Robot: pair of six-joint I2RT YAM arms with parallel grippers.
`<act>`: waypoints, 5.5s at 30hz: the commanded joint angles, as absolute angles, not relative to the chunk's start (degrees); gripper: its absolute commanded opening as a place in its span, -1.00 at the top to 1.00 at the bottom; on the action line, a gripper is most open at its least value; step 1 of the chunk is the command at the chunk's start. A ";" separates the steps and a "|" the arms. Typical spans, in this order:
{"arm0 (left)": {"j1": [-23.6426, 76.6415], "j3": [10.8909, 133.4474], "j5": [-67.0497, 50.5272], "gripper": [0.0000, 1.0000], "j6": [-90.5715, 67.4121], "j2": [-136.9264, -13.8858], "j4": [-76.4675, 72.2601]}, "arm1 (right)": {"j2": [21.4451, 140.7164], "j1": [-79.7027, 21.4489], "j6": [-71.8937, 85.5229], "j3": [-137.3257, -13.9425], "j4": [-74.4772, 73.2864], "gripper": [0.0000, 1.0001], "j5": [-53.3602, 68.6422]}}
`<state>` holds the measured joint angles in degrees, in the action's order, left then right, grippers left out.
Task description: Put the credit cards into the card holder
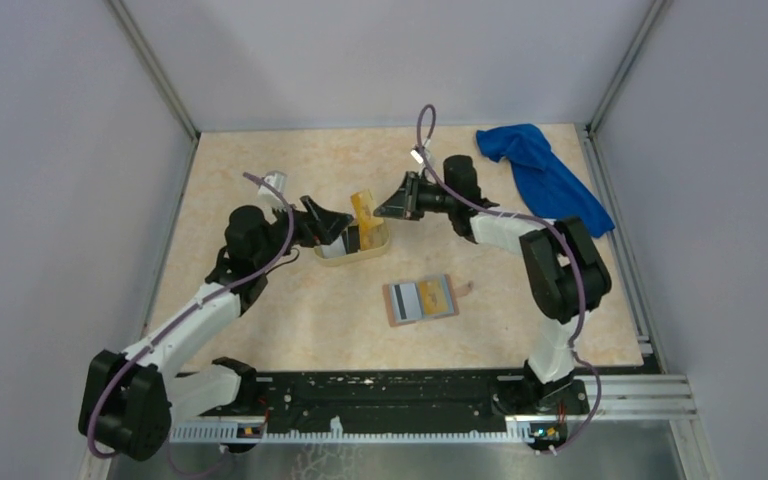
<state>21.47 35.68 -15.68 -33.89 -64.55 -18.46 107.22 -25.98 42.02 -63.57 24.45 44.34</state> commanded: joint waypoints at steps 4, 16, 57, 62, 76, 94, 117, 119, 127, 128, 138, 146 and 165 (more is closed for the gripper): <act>21.39 24.14 -36.86 -0.98 -40.01 -62.20 -45.19 | 94.26 -18.84 56.01 -50.81 53.43 1.00 67.46; 32.31 12.59 -36.83 -0.78 -45.93 -78.60 -99.50 | 83.31 -17.10 55.03 -39.67 64.30 1.00 77.08; 36.48 35.19 -50.96 1.00 -16.06 -74.25 -32.60 | 83.78 -28.75 -40.68 -70.97 -45.53 0.49 65.35; 36.47 35.41 -51.40 1.00 -16.43 -74.73 -33.02 | 85.70 -29.43 -39.16 -71.31 -45.18 0.62 64.72; 36.48 20.49 -29.94 -0.32 -28.01 -61.58 -37.14 | 83.60 -22.33 -25.34 -63.75 -36.54 1.00 65.02; 48.87 17.91 -0.53 -0.11 -44.70 -69.89 -29.98 | 90.06 -13.06 -15.50 -51.59 -31.43 1.00 61.35; 55.51 24.09 14.32 -0.18 -50.23 -83.55 -27.23 | 98.42 -9.05 -17.73 -51.81 -34.27 1.00 63.21; 55.57 25.25 14.28 -0.13 -50.27 -84.82 -25.73 | 98.53 -9.10 -17.84 -51.91 -34.44 1.00 63.52; 55.63 27.75 14.48 0.02 -50.89 -87.53 -22.01 | 98.82 -9.07 -17.49 -51.65 -33.99 1.00 64.02; 55.63 27.81 14.48 0.04 -50.89 -87.63 -21.89 | 99.13 -9.05 -17.49 -51.68 -34.07 1.00 64.21; 55.63 28.03 14.38 0.11 -50.76 -87.91 -21.71 | 100.85 -9.12 -14.87 -51.00 -31.26 1.00 62.12; 55.63 28.56 13.53 0.10 -50.19 -88.81 -21.97 | 103.60 -9.35 -14.16 -51.45 -30.77 1.00 62.83; 55.63 29.27 11.78 0.26 -49.13 -90.25 -23.02 | 106.32 -13.69 -8.36 -52.37 -25.28 1.00 63.46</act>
<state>55.24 28.49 13.58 -50.11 -88.55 -24.80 105.12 -11.92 -9.85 -51.00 -28.29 63.02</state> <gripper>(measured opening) 0.374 0.007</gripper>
